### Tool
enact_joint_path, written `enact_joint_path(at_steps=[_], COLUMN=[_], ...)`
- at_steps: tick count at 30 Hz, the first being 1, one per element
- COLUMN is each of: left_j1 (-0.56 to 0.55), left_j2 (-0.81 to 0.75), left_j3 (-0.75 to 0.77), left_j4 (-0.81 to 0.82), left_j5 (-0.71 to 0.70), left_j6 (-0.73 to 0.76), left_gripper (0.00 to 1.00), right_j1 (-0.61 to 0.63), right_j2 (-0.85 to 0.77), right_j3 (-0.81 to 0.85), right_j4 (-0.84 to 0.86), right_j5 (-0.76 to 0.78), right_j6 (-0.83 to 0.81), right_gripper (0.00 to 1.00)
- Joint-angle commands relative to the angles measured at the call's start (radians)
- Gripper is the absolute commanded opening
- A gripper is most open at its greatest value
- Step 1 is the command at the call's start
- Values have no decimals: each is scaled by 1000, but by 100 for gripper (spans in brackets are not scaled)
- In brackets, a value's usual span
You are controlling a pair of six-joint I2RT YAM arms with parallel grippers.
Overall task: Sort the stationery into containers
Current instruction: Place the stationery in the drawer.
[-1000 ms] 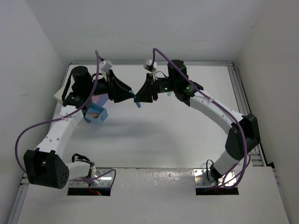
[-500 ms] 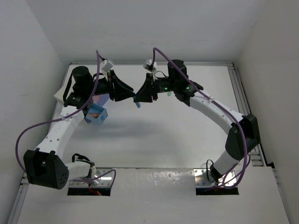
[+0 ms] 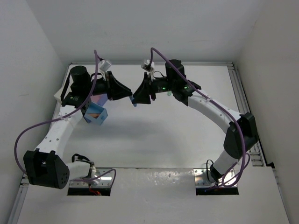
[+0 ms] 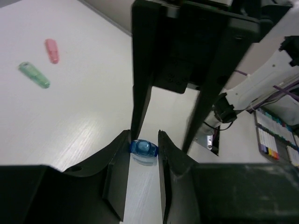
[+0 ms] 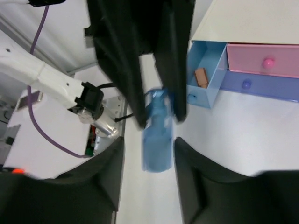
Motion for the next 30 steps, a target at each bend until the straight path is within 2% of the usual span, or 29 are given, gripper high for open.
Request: enact_joint_path(at_steps=[1,2,3,4,5,6,7,8,10,13,18,23,26,27,29,30], left_j1=[91,106,126,126,154,151,156,169,185,205,237,248,249,248,249,249], left_j2=[7,27,42,59,82,90,87,66,35,-34,-79,-93,-103,-102,-99,-93], left_j3=[81,109,199,253,297,346,347,335,276,200,138,77,36,31,28,31], left_j4=[-105,-169,-383,-505,-675,-726,-754,-785,-805,-831,-807,-722,-661,-650,-633,-623], left_j5=[8,-7,-34,-79,-202,-270,-399,-461,-571,-663,-777,-819,-845,-851,-866,-872], left_j6=[76,129,304,388,560,608,642,686,735,798,832,857,860,860,858,851], left_gripper=[8,5,4,4,2,2,1,1,0,0,0,1,13,21,29,40], right_j1=[-10,-19,-36,-45,-62,-71,-80,-95,-106,-131,-169,-194,-209,-215,-226,-229], right_j2=[-24,-27,-30,-32,-27,-24,-19,-12,-1,22,66,82,96,100,117,137], right_j3=[29,23,13,11,11,13,14,17,19,16,14,-1,-7,-9,-4,5], right_j4=[18,9,3,-6,-27,-38,-67,-80,-107,-127,-121,-84,-74,-71,-75,-77], right_j5=[-14,-5,12,56,81,103,150,179,271,394,543,682,749,764,808,827], right_j6=[-11,-11,-15,-20,-35,-43,-50,-67,-89,-101,-93,-84,-84,-83,-80,-80], right_gripper=[52,57,58,59,59,59,59,59,59,59,58,58,58,58,58,58])
